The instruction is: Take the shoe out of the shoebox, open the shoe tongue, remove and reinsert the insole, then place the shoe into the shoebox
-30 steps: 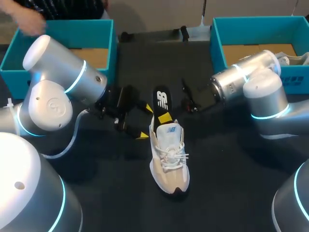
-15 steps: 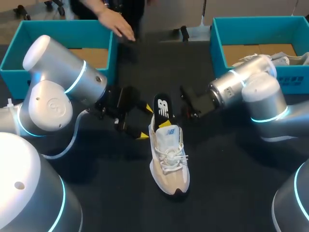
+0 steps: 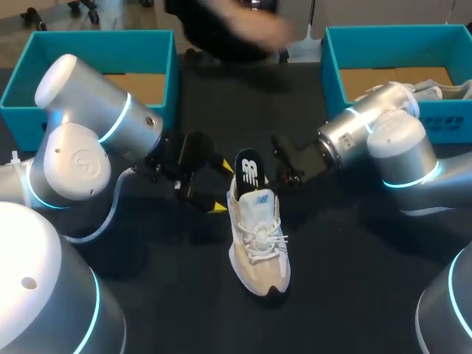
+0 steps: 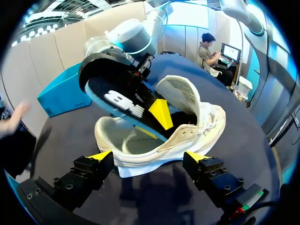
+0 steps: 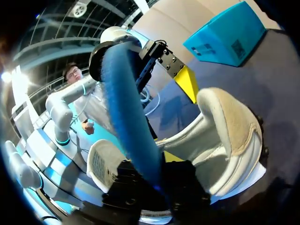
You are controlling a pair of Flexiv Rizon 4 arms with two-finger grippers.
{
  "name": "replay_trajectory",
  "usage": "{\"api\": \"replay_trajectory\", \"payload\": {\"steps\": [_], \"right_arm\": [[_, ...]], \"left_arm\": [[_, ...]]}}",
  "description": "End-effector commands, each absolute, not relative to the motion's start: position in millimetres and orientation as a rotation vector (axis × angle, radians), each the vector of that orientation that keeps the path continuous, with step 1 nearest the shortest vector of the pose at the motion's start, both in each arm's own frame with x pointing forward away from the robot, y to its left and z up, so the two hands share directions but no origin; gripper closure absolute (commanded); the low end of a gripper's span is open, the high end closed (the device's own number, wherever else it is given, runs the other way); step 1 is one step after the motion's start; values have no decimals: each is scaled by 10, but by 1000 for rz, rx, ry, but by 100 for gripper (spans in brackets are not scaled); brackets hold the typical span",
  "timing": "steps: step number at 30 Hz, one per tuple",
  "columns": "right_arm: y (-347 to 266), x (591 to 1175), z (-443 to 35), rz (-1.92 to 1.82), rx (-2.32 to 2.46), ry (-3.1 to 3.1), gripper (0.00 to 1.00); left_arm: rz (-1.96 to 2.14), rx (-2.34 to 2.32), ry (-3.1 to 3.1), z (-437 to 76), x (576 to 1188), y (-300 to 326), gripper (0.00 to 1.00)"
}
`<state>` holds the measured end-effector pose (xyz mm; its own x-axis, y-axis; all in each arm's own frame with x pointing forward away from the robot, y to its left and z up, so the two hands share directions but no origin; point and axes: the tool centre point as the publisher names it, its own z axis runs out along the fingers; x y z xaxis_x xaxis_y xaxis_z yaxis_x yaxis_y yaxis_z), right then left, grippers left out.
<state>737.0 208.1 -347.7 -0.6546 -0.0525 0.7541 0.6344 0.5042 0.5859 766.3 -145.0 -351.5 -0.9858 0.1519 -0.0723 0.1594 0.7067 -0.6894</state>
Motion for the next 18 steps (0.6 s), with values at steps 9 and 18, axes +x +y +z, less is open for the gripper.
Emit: {"api": "replay_trajectory", "payload": {"steps": [9,18], "right_arm": [[2056,7536,-3294,-1154,-444,-2076,73],[2105,7644,-3379,-1093,-407,-2079,100]], "left_arm": [[-1176,269,2887,-3523,7643,-1444,0],[-1175,263,2886,-3532,7614,-1429,0]]}}
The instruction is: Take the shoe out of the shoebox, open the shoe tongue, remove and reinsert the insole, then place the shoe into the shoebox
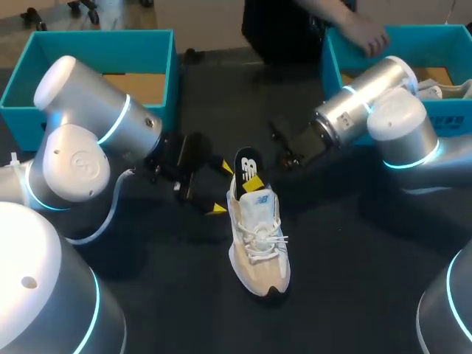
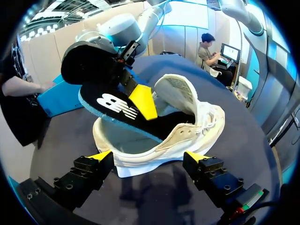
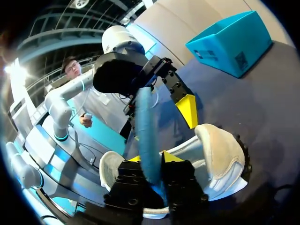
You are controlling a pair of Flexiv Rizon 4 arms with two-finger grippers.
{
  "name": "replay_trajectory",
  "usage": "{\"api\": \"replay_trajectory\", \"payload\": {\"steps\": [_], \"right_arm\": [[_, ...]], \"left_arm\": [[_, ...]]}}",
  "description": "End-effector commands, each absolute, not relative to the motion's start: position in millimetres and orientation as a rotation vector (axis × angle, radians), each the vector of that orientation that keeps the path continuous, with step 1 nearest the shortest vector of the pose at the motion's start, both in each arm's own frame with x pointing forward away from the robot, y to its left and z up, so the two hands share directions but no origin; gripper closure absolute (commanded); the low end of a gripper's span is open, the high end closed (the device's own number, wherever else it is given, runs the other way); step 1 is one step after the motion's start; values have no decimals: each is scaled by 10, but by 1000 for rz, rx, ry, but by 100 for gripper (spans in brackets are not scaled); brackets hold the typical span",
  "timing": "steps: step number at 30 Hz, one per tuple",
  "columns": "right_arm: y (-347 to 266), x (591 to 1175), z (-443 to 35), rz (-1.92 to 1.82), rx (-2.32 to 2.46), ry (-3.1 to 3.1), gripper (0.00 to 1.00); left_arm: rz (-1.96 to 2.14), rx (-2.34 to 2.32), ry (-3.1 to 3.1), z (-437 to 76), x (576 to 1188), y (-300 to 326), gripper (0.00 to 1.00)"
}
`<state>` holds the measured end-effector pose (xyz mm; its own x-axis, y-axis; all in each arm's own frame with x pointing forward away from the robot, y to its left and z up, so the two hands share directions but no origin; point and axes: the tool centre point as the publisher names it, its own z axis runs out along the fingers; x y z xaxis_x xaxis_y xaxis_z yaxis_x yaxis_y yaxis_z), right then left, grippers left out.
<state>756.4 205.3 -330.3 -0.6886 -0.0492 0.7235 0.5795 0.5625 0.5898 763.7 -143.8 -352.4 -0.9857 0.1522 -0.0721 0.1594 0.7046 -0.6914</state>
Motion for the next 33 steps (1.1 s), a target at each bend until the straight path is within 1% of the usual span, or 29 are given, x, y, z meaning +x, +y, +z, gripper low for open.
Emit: {"api": "replay_trajectory", "payload": {"steps": [1,14,17,24,33], "right_arm": [[2101,7641,-3388,-1091,-408,-2079,100],[2051,7359,-3508,-916,-466,-2013,100],[2033,7323,-3498,-930,-482,-2013,100],[2048,7417,-3369,-953,-475,-2056,100],[2092,7512,-3330,-971,-450,-2078,100]], "left_arm": [[-1175,264,2886,-3532,7614,-1429,0],[-1181,273,2882,-3522,7607,-1442,0],[-1184,277,2883,-3523,7608,-1445,0],[-1184,288,2887,-3530,7609,-1448,0],[-1189,284,2884,-3535,7600,-1448,0]]}}
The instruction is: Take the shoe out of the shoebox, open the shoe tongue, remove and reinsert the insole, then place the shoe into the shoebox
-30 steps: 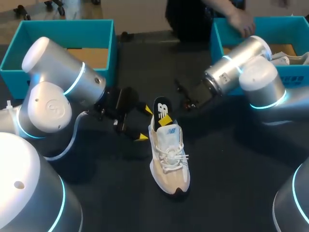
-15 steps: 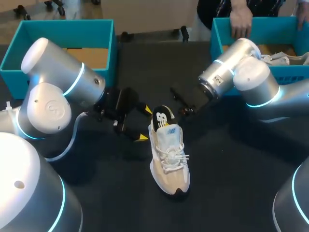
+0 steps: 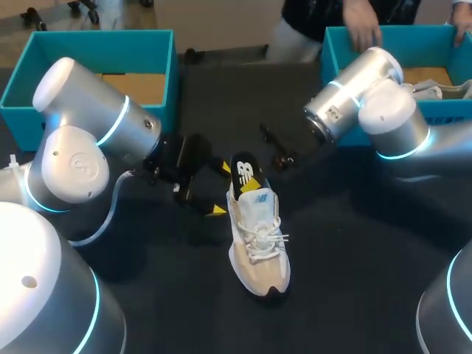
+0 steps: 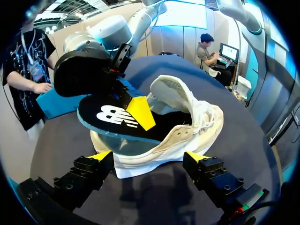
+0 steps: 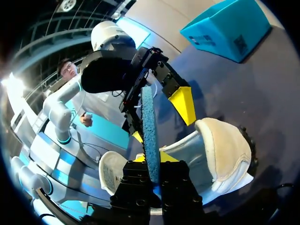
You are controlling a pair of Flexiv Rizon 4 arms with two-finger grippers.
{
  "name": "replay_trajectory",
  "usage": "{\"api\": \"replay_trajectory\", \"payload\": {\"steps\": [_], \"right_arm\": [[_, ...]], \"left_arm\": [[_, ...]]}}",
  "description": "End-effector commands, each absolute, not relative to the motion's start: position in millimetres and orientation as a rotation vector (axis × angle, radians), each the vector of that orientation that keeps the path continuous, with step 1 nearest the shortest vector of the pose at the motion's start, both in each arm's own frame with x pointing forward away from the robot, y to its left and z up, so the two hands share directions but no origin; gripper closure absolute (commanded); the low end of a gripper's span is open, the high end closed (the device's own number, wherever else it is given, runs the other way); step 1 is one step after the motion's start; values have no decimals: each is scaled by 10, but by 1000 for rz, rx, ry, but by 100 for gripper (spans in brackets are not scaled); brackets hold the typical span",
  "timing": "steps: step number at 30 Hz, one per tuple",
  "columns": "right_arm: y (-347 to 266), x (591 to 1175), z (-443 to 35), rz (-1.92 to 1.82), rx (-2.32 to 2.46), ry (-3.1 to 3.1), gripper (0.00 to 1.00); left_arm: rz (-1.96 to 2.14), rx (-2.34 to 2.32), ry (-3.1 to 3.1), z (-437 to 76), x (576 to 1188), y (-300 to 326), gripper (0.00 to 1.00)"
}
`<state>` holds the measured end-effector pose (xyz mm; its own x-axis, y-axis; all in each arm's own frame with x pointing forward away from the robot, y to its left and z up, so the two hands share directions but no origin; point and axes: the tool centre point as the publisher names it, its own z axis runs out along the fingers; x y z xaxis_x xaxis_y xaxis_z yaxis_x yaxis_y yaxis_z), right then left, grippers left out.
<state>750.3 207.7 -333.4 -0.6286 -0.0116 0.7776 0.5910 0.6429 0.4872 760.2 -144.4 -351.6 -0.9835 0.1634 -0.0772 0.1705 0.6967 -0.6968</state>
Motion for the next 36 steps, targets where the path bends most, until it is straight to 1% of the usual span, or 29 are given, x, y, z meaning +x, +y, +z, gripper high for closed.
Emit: {"api": "replay_trajectory", "payload": {"steps": [1,2,3,4,8,10,11,19,22,24,25,28,29,36], "right_arm": [[2094,7515,-3340,-970,-449,-2077,100],[2096,7516,-3346,-970,-449,-2077,97],[2100,7515,-3356,-968,-446,-2075,78],[2101,7513,-3364,-963,-445,-2072,76],[2051,7455,-3400,-934,-457,-2071,75],[2023,7426,-3413,-930,-464,-2076,69],[2015,7416,-3421,-926,-466,-2081,68],[2016,7384,-3482,-875,-457,-2125,65],[2012,7370,-3501,-846,-459,-2136,67],[2013,7356,-3520,-828,-456,-2135,73],[2014,7352,-3526,-817,-459,-2135,75],[2016,7338,-3538,-792,-465,-2131,87],[2016,7337,-3539,-783,-465,-2129,100],[2023,7329,-3550,-699,-461,-2101,100]], "left_arm": [[-1190,283,2884,-3539,7596,-1446,0],[-1191,283,2885,-3542,7594,-1445,0],[-1191,281,2886,-3546,7590,-1442,0],[-1191,279,2886,-3547,7589,-1441,0],[-1192,273,2887,-3553,7583,-1433,0],[-1192,271,2885,-3554,7584,-1431,0],[-1192,271,2884,-3554,7584,-1430,0],[-1184,272,2884,-3545,7589,-1413,0],[-1183,272,2883,-3539,7595,-1408,0],[-1184,270,2882,-3537,7598,-1407,0],[-1185,269,2881,-3536,7600,-1407,0],[-1187,267,2879,-3538,7602,-1407,0],[-1187,267,2880,-3540,7601,-1408,0],[-1190,265,2877,-3543,7588,-1404,0]]}}
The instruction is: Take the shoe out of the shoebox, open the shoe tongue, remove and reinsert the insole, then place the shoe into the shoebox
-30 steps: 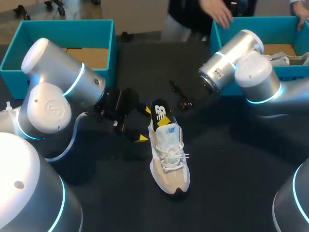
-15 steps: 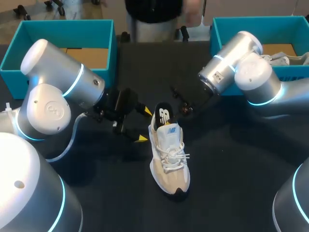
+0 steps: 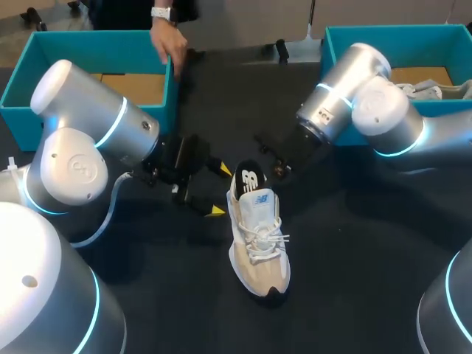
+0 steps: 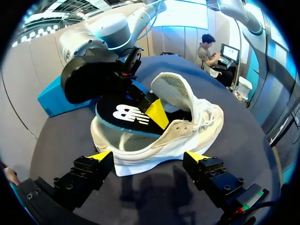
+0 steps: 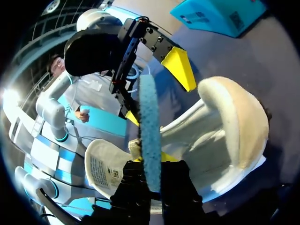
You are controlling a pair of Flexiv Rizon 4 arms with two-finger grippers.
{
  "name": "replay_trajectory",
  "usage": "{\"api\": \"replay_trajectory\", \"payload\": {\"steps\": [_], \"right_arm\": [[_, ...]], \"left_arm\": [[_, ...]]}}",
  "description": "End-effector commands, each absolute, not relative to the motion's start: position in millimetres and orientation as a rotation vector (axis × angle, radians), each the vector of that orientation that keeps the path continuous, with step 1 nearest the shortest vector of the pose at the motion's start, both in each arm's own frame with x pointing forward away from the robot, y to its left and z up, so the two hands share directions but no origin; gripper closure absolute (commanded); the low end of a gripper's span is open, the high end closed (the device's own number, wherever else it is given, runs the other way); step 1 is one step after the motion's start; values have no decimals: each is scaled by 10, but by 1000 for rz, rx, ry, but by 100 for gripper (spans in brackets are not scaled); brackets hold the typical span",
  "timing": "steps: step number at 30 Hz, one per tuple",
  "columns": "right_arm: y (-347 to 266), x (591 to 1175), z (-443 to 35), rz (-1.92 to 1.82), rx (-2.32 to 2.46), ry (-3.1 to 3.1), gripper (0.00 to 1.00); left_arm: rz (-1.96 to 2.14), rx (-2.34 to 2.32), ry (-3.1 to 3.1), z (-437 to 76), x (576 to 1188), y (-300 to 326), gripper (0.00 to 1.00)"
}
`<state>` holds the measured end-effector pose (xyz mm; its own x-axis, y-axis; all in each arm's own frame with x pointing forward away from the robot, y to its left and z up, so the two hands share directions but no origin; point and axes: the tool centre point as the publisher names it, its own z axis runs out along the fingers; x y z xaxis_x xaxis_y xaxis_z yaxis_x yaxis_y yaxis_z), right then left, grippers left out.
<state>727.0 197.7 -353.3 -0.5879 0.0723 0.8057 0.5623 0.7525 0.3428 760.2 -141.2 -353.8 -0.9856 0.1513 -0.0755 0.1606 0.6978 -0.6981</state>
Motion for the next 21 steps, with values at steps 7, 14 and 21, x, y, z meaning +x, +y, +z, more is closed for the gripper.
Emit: {"api": "replay_trajectory", "payload": {"steps": [7,14,21], "right_arm": [[2048,7234,-3683,-587,-451,-2036,100],[2038,7197,-3684,-590,-473,-2039,77],[1996,7280,-3484,-603,-483,-2104,62]], "left_arm": [[-1190,263,2876,-3542,7587,-1395,0],[-1192,265,2874,-3540,7589,-1392,0],[-1191,272,2873,-3531,7591,-1390,0]]}}
